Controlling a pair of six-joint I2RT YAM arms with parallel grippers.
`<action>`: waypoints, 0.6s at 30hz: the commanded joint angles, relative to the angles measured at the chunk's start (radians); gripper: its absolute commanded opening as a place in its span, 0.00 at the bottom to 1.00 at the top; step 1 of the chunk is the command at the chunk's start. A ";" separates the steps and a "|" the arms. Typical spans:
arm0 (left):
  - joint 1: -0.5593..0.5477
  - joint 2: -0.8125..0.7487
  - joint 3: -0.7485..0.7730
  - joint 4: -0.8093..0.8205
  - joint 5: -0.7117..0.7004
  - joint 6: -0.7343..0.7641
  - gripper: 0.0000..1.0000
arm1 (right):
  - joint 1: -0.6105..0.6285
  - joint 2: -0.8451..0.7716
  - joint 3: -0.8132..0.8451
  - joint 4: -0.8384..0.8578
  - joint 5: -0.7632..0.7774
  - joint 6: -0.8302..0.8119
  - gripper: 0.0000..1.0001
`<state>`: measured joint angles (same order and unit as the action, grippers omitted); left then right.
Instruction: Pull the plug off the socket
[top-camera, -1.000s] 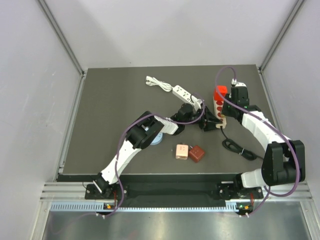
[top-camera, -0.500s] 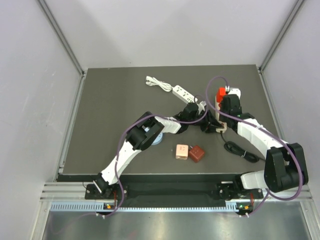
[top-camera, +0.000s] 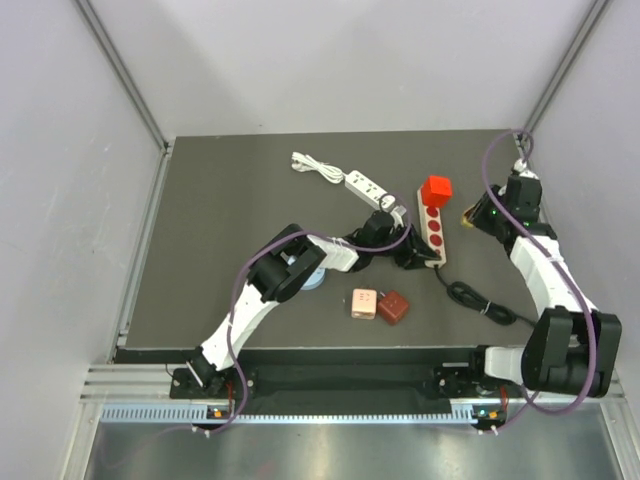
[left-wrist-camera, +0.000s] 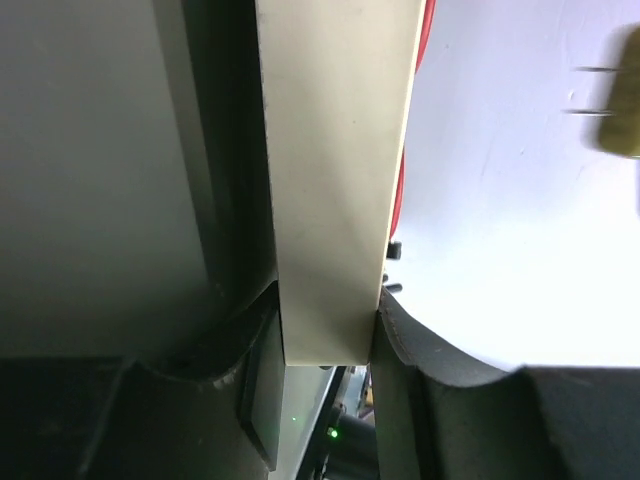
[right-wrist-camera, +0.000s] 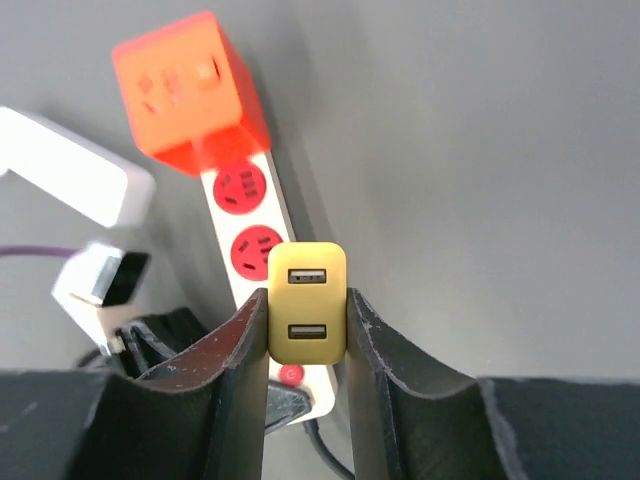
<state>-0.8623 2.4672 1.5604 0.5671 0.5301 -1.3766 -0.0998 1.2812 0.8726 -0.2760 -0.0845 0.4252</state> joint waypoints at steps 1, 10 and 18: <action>0.023 0.047 -0.011 -0.092 -0.053 -0.041 0.00 | 0.076 -0.075 0.078 0.029 0.036 -0.032 0.00; 0.049 0.064 0.113 -0.200 0.005 0.089 0.15 | 0.320 -0.132 0.068 -0.190 0.397 -0.086 0.00; 0.098 0.007 0.086 -0.253 0.022 0.194 0.71 | 0.580 -0.177 -0.003 -0.481 0.563 0.133 0.00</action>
<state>-0.8013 2.4866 1.6684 0.4515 0.5858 -1.2690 0.4091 1.1473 0.8764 -0.6052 0.3607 0.4484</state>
